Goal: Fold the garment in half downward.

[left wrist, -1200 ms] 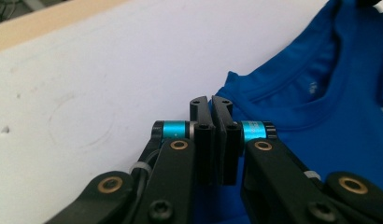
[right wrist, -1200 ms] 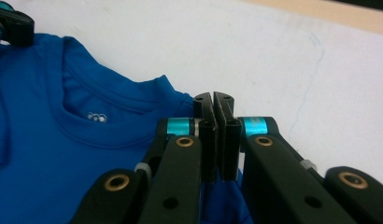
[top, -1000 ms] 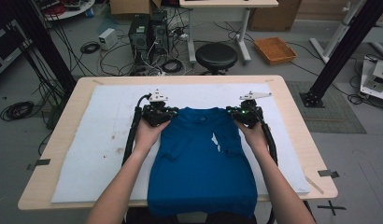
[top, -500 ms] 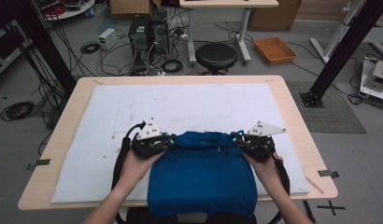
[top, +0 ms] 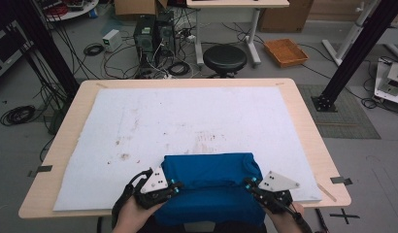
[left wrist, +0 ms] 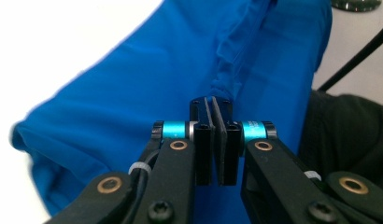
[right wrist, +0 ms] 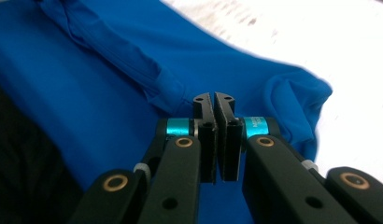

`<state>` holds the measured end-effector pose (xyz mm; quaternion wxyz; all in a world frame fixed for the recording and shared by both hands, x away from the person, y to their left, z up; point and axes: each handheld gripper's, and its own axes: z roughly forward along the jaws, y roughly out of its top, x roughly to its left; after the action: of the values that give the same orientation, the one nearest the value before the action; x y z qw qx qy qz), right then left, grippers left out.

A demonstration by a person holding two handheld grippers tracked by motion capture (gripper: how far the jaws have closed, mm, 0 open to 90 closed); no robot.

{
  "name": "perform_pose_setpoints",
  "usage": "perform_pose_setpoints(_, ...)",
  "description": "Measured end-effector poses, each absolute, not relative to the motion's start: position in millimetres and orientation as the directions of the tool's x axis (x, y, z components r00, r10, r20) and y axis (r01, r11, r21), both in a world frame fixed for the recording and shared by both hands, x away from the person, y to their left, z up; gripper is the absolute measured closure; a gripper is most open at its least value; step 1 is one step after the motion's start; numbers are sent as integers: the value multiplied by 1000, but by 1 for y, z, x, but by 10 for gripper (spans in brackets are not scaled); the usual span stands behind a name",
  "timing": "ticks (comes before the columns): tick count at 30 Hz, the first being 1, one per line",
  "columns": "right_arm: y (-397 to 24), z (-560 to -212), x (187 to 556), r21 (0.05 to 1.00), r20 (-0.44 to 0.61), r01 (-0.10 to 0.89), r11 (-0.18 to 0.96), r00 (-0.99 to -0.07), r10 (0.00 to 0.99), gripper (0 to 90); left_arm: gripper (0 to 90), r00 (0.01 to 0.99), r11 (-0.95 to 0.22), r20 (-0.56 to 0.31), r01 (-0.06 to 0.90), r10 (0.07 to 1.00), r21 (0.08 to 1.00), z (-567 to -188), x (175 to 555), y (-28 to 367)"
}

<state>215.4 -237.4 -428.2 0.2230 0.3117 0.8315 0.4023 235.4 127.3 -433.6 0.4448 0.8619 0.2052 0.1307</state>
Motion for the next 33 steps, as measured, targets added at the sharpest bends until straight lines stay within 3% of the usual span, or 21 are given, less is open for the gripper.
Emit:
perform_pose_setpoints(4, -236, -435, 203, 782, -118, 359, 510, -718, 686, 867, 861, 886, -541, 38, 247, 461, 804, -440, 229, 128)
perform_pose_setpoints(11, -242, -429, 196, 796, -94, 367, 481, -711, 697, 790, 680, 877, -536, 33, 263, 479, 802, -437, 227, 130)
perform_pose_setpoints(13, -247, -419, 212, 820, -93, 370, 437, -666, 740, 733, 642, 861, -516, 44, 261, 506, 816, -432, 233, 131)
perform_pose_setpoints(18, -253, -419, 246, 824, -54, 417, 383, -615, 787, 704, 582, 788, -455, 45, 307, 614, 836, -424, 263, 132)
perform_pose_setpoints(19, -253, -422, 252, 815, -41, 438, 379, -610, 792, 708, 574, 780, -455, 40, 321, 624, 831, -426, 270, 132)
perform_pose_setpoints(20, -251, -431, 260, 787, -59, 460, 411, -607, 793, 805, 574, 776, -465, 38, 337, 630, 819, -428, 275, 132)
perform_pose_setpoints(21, -251, -431, 260, 787, -59, 460, 411, -607, 793, 805, 574, 770, -472, 37, 352, 637, 808, -431, 279, 132)
perform_pose_setpoints(22, -253, -438, 260, 769, -67, 476, 427, -604, 794, 895, 574, 763, -470, 30, 366, 645, 803, -434, 281, 132)
perform_pose_setpoints(26, -261, -438, 256, 771, -59, 490, 408, -582, 811, 900, 576, 748, -468, 27, 387, 664, 794, -440, 283, 137)
perform_pose_setpoints(28, -268, -434, 255, 780, -53, 490, 389, -567, 822, 869, 575, 735, -452, 25, 388, 677, 803, -438, 284, 140)
perform_pose_setpoints(33, -279, -422, 271, 826, 32, 495, 271, -521, 853, 690, 524, 674, -379, -2, 417, 739, 826, -431, 303, 146)
